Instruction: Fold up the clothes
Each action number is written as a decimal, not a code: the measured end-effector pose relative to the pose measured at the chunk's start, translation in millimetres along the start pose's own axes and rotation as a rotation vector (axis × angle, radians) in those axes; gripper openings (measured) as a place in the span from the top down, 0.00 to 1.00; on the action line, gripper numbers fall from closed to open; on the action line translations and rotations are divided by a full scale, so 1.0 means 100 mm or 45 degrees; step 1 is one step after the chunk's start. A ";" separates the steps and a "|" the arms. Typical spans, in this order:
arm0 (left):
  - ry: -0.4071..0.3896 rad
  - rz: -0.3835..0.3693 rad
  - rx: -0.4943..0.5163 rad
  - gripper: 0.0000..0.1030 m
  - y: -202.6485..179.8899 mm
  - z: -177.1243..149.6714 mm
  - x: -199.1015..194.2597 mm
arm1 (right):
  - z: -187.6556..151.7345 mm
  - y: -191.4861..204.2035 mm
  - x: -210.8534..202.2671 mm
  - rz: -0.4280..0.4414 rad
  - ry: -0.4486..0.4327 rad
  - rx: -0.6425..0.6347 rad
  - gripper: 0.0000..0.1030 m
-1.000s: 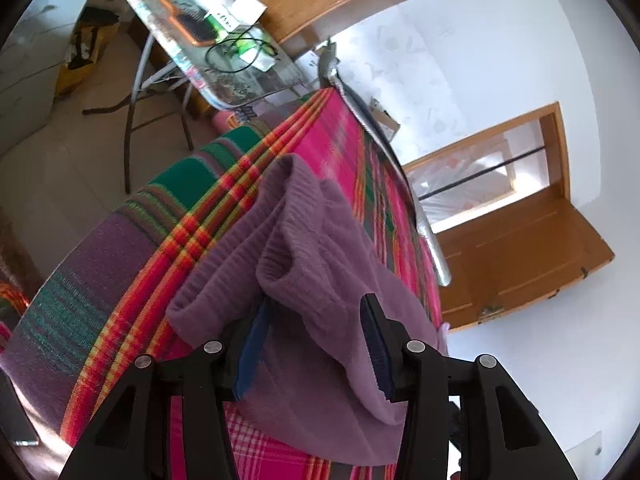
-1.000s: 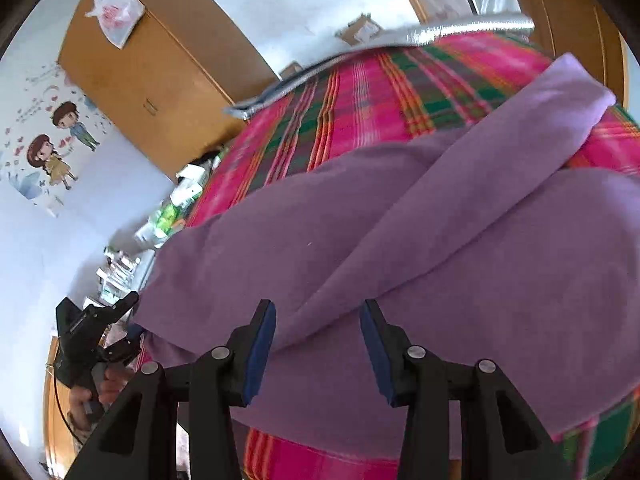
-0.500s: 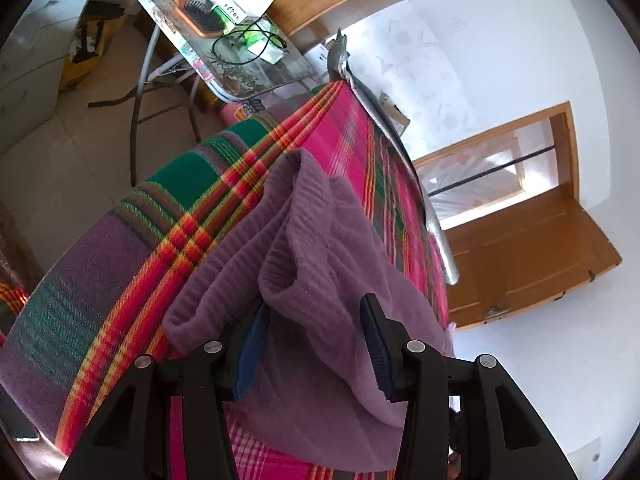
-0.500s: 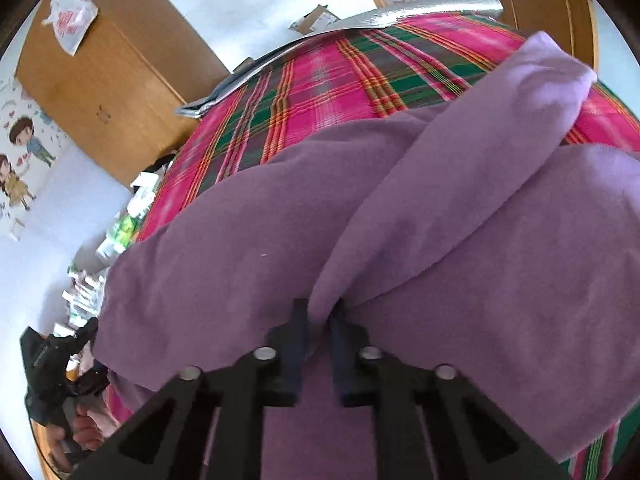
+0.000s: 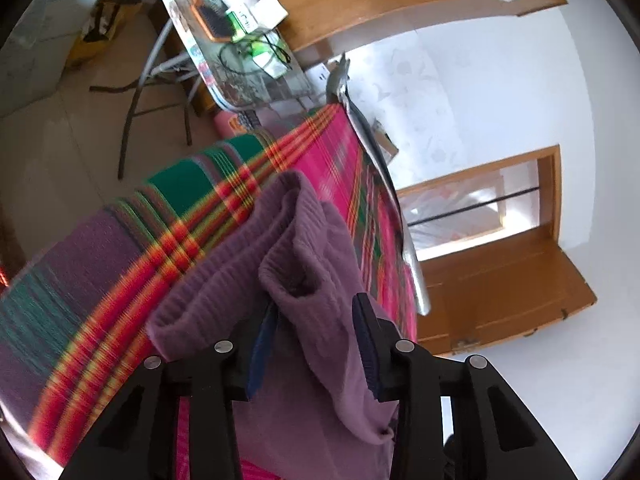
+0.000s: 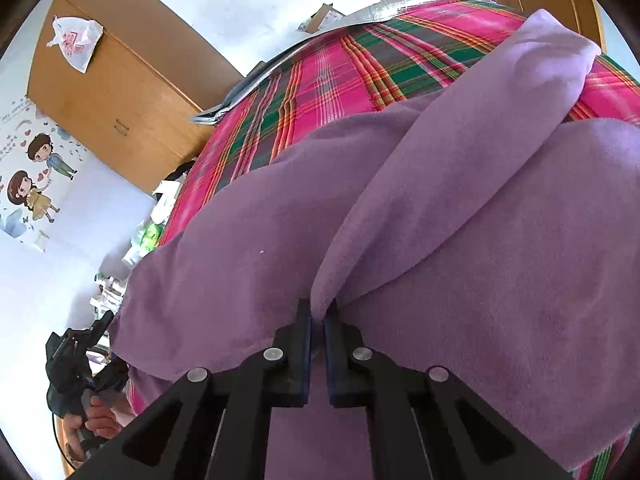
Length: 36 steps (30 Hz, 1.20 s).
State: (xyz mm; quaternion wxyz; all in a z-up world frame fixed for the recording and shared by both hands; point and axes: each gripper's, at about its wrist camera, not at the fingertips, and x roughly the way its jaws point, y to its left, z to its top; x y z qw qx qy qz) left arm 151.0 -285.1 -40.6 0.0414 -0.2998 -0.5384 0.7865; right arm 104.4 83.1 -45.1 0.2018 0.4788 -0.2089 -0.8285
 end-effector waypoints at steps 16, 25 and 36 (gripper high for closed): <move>-0.103 0.006 -0.002 0.88 -0.06 -0.03 -0.01 | 0.06 0.16 -0.05 -0.006 -0.094 -0.114 0.95; -0.188 -0.092 0.103 0.89 -0.36 -0.02 -0.17 | 0.06 0.33 -0.47 0.019 -0.276 -0.215 0.95; -0.227 -0.134 0.160 0.89 -0.42 -0.12 -0.45 | -0.10 0.46 -0.88 0.043 -0.372 -0.313 0.95</move>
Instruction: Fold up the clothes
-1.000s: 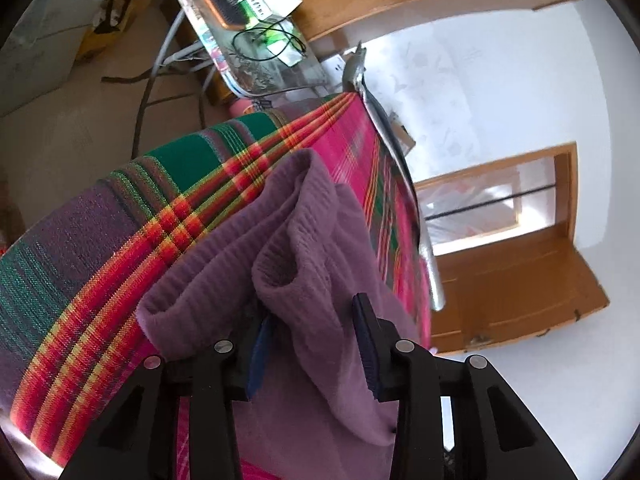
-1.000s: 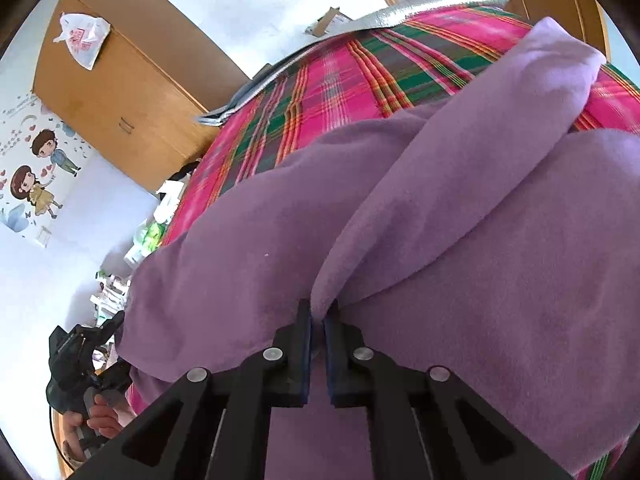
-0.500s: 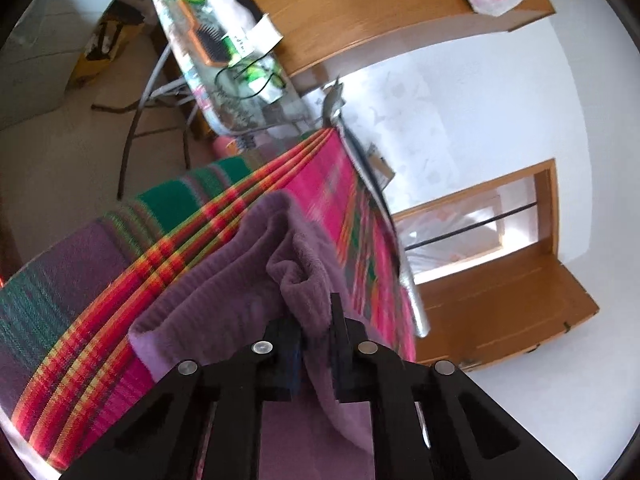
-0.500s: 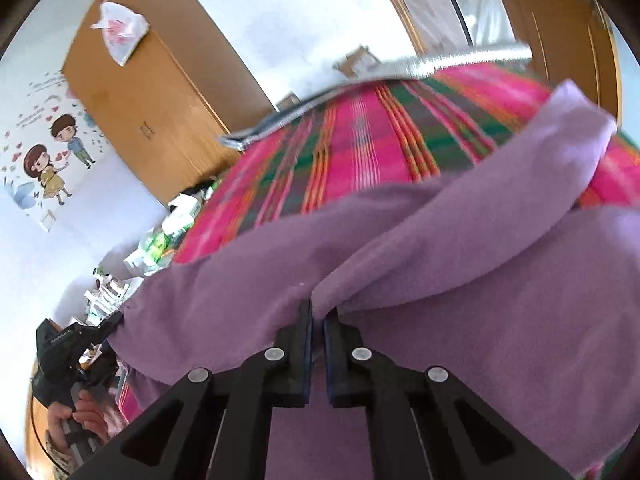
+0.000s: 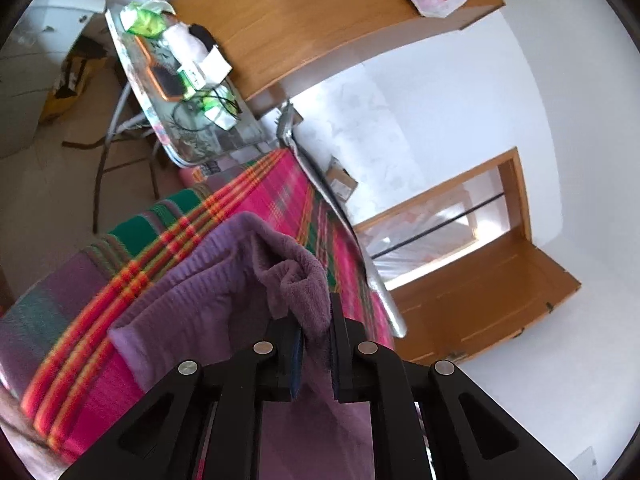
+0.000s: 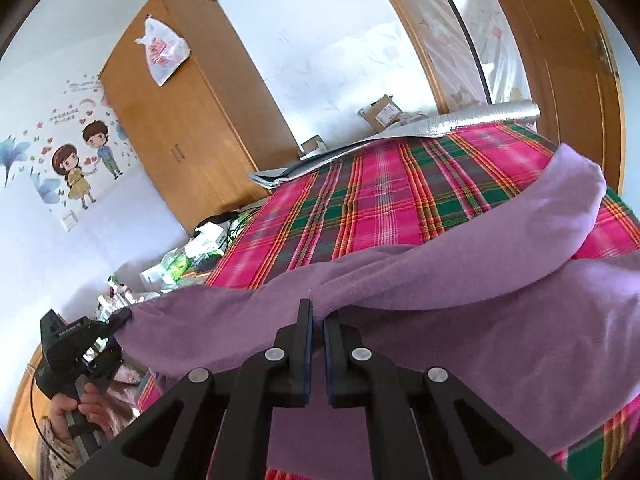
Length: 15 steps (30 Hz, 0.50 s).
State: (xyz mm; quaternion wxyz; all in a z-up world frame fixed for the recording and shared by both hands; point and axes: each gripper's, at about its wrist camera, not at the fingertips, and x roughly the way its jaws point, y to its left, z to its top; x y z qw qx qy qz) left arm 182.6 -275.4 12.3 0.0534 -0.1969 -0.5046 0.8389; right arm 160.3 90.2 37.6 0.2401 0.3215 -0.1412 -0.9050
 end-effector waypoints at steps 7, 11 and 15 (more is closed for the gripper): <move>0.042 0.089 -0.035 0.89 0.25 -0.15 -0.06 | -0.23 -0.07 0.07 -0.023 0.105 -0.012 0.95; 0.057 0.129 -0.079 0.89 0.41 -0.23 -0.06 | -0.35 -0.11 0.13 -0.039 0.162 -0.026 0.95; 0.072 0.164 -0.092 0.89 0.50 -0.26 -0.04 | -0.45 -0.16 0.20 -0.051 0.214 -0.025 0.95</move>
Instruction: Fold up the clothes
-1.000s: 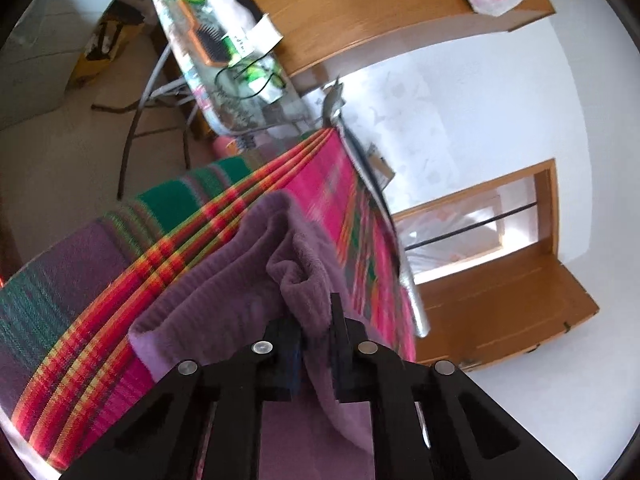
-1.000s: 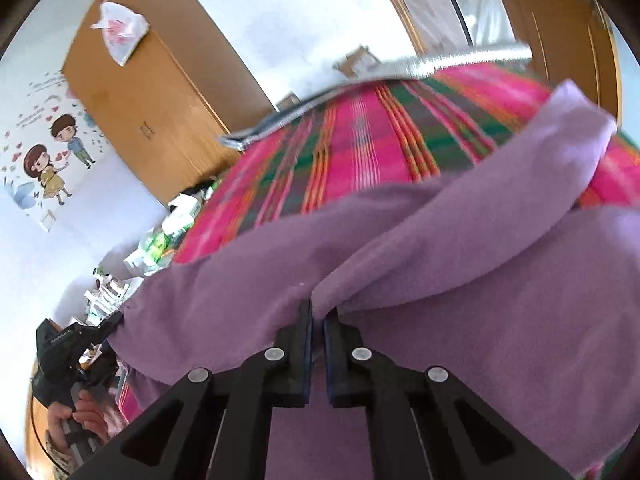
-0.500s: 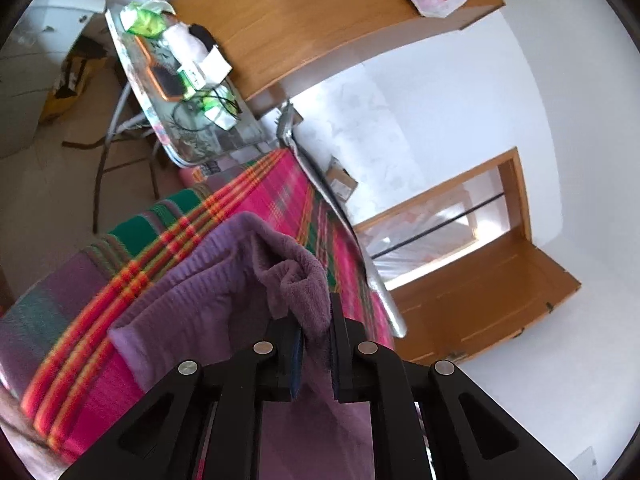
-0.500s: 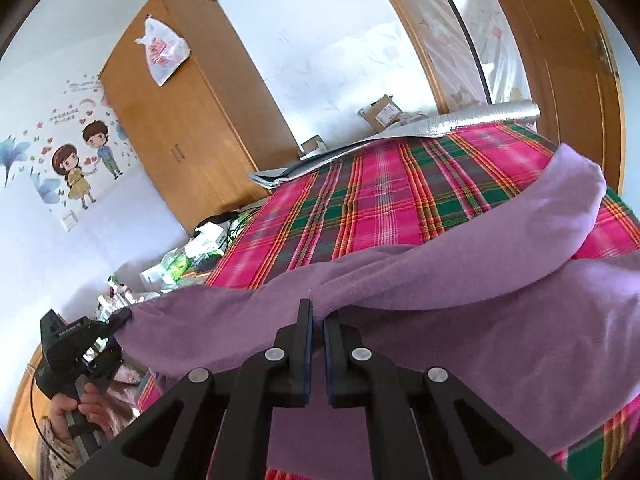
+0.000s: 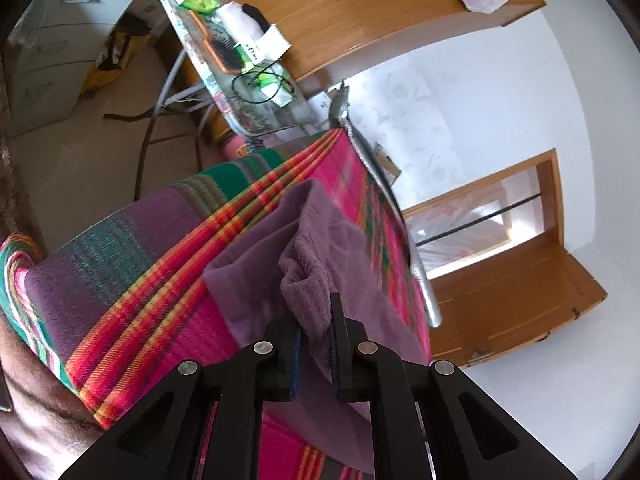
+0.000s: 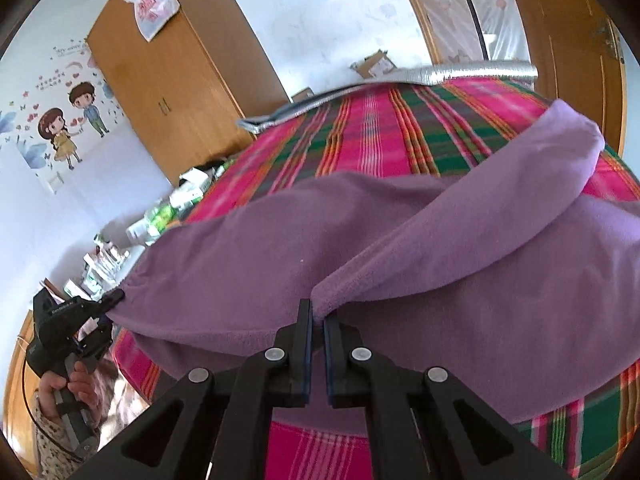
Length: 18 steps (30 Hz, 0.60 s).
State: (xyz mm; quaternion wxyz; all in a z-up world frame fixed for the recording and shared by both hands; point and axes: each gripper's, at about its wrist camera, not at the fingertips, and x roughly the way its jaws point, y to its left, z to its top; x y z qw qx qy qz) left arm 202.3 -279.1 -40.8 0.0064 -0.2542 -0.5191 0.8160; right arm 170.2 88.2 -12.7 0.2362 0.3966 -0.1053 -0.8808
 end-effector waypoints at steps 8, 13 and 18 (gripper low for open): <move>0.038 0.042 -0.035 0.89 0.14 -0.01 0.07 | -0.11 -0.04 0.14 -0.018 0.082 -0.016 0.95; 0.038 0.057 -0.031 0.89 0.15 -0.02 0.07 | -0.17 -0.03 0.18 -0.038 0.104 -0.043 0.95; 0.040 0.087 -0.018 0.88 0.12 -0.03 0.05 | -0.19 -0.01 0.18 -0.042 0.114 -0.065 0.94</move>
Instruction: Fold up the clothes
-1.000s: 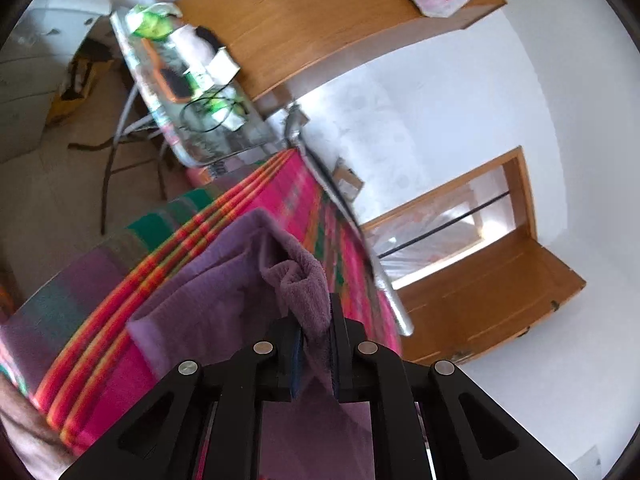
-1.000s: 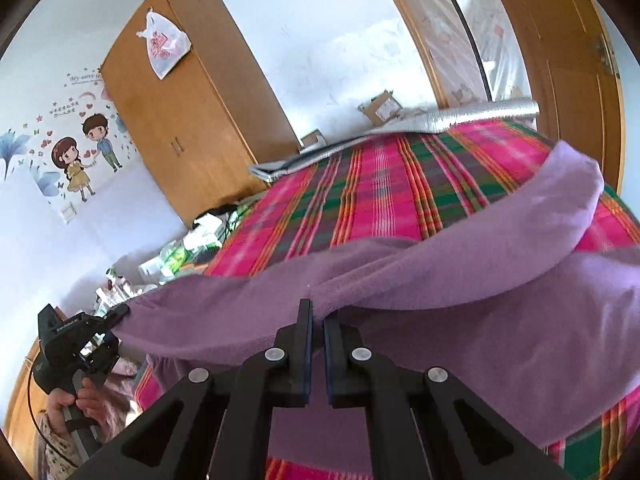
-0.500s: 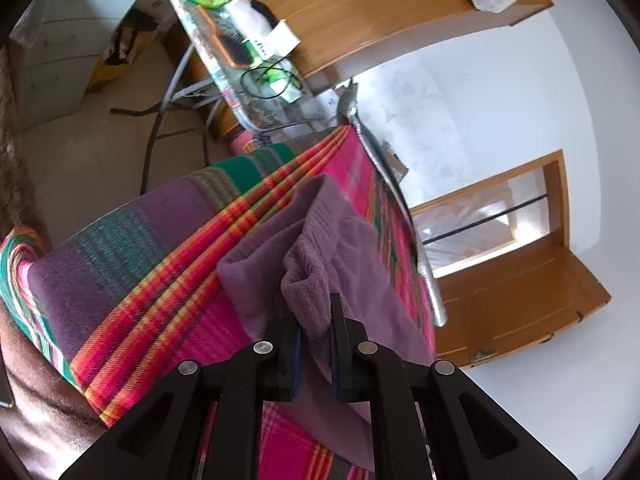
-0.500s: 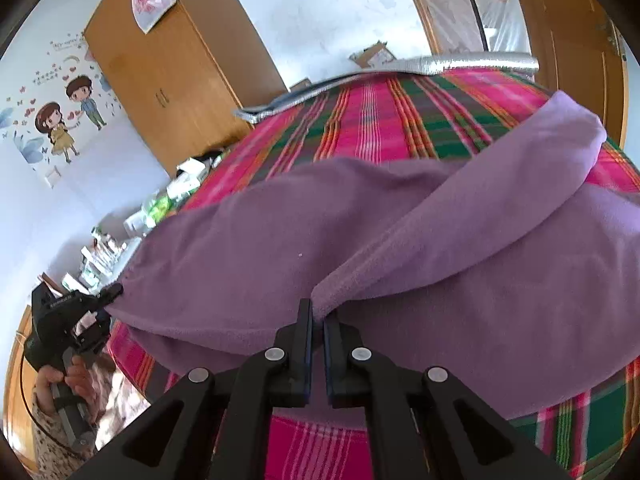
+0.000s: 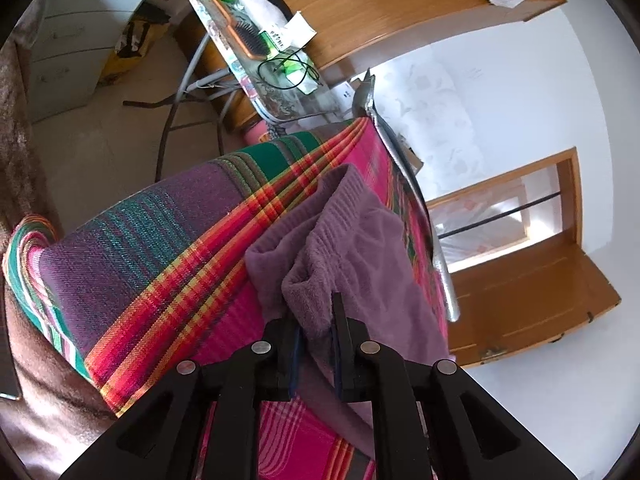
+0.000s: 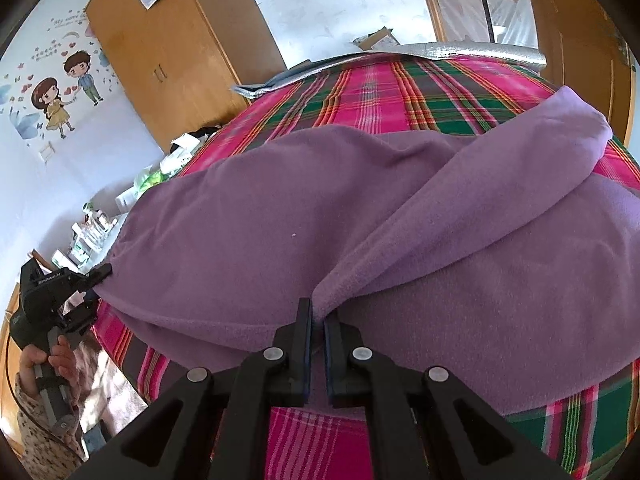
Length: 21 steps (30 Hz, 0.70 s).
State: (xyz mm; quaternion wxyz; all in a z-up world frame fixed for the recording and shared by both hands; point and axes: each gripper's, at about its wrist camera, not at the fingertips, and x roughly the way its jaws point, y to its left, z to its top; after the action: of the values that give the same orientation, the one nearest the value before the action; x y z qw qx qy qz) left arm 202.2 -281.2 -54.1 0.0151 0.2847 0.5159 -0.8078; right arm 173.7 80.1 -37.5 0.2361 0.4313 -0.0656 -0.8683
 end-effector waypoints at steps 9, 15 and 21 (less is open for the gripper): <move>-0.052 0.013 0.085 0.88 -0.14 -0.06 -0.21 | -0.04 -0.04 -0.12 0.036 0.000 -0.048 0.89; -0.089 0.022 0.147 0.88 -0.32 -0.10 -0.32 | -0.11 -0.18 -0.29 0.043 -0.025 -0.059 0.89; -0.132 0.051 0.195 0.88 -0.44 -0.14 -0.46 | -0.06 -0.52 -0.60 -0.029 -0.121 0.003 0.89</move>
State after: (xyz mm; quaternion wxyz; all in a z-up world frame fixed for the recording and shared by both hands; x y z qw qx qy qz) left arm 232.7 -260.6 -0.2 0.0362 0.2530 0.4453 -0.8581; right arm 190.7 154.2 -14.4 0.2222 0.3906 -0.0730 -0.8904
